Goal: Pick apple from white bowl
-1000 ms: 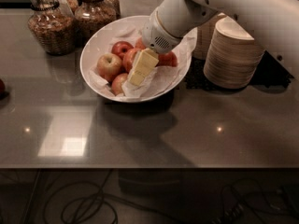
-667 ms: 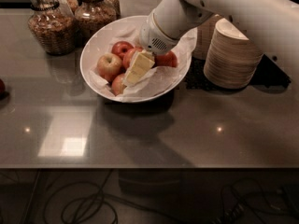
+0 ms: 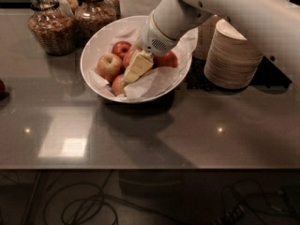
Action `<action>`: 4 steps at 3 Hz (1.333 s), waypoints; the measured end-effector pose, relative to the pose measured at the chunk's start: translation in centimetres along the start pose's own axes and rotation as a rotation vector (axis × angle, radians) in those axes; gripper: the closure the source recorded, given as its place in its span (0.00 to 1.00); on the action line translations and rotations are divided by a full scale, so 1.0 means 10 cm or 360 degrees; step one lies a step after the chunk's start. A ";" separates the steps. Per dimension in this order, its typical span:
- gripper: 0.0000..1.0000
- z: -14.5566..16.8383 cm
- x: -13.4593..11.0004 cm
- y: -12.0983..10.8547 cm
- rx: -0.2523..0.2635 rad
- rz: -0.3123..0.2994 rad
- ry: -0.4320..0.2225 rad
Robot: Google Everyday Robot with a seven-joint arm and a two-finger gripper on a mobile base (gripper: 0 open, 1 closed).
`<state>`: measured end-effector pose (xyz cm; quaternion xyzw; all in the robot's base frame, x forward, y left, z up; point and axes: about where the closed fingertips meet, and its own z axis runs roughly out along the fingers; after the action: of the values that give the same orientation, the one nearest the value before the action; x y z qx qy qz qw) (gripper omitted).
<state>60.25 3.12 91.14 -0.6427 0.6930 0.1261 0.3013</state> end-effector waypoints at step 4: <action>1.00 -0.93 0.01 -0.44 0.0109 -0.0102 -0.0100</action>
Offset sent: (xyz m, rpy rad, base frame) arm 0.0075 -0.0540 0.0325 0.0324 0.0073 -0.0250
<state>62.14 -2.81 99.31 -0.6497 0.6661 0.1127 0.3486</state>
